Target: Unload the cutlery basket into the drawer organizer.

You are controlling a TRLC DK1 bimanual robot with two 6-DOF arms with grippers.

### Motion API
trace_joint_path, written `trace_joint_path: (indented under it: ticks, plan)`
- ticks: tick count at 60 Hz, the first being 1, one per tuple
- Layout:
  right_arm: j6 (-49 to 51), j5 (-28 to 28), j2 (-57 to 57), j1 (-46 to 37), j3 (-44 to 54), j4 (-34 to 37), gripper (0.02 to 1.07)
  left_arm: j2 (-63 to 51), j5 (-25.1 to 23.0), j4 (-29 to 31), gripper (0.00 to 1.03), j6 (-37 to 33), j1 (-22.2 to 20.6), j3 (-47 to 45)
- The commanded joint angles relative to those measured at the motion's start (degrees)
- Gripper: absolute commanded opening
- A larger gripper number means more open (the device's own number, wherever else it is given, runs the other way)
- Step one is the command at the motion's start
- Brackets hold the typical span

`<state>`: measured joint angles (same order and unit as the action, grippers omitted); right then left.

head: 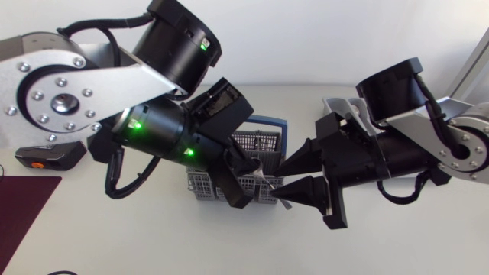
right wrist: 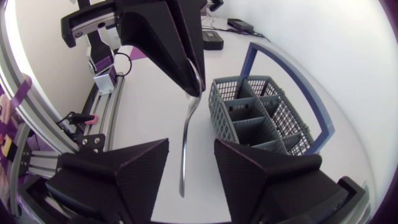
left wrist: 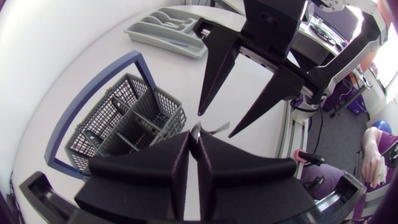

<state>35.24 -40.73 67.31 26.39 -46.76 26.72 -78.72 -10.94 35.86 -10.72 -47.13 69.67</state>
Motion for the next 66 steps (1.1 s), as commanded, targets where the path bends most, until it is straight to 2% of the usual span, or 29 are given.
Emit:
trace_joint_path:
  ticks: [1,18,36,41,48,54,59,66]
  plan:
    - [-2.5,-0.8,1.6,1.1,-2.0,-0.4,0.44,-0.9,-0.8,-0.4,0.03,0.9,-0.6,-1.4]
    - [-3.2,-1.0,4.9,3.0,-4.2,0.7,0.15,-0.3,-0.8,-0.5,0.03,0.7,-0.4,-1.8]
    - [-2.6,-0.9,5.7,3.0,-3.2,1.0,0.08,0.1,-0.8,-0.9,0.04,0.5,0.2,-2.2]
    - [-2.0,-0.9,5.3,3.1,-2.5,1.0,0.08,0.0,-0.8,-1.1,0.13,0.7,0.4,-2.1]
    - [-1.7,-0.8,5.1,2.8,-2.2,1.4,0.08,0.0,-0.8,-1.5,0.34,0.7,0.7,-1.9]
    - [-0.4,-0.8,5.2,1.6,-2.0,2.4,0.08,0.2,-0.5,-2.5,0.59,1.1,1.5,-1.6]
    - [1.4,-0.9,5.0,0.4,-1.8,4.1,0.08,0.6,0.7,-3.5,0.72,1.8,2.0,-1.3]
    - [4.8,-1.4,4.8,-2.6,-1.7,6.8,0.08,1.6,3.6,-5.5,0.81,2.7,2.7,-1.3]
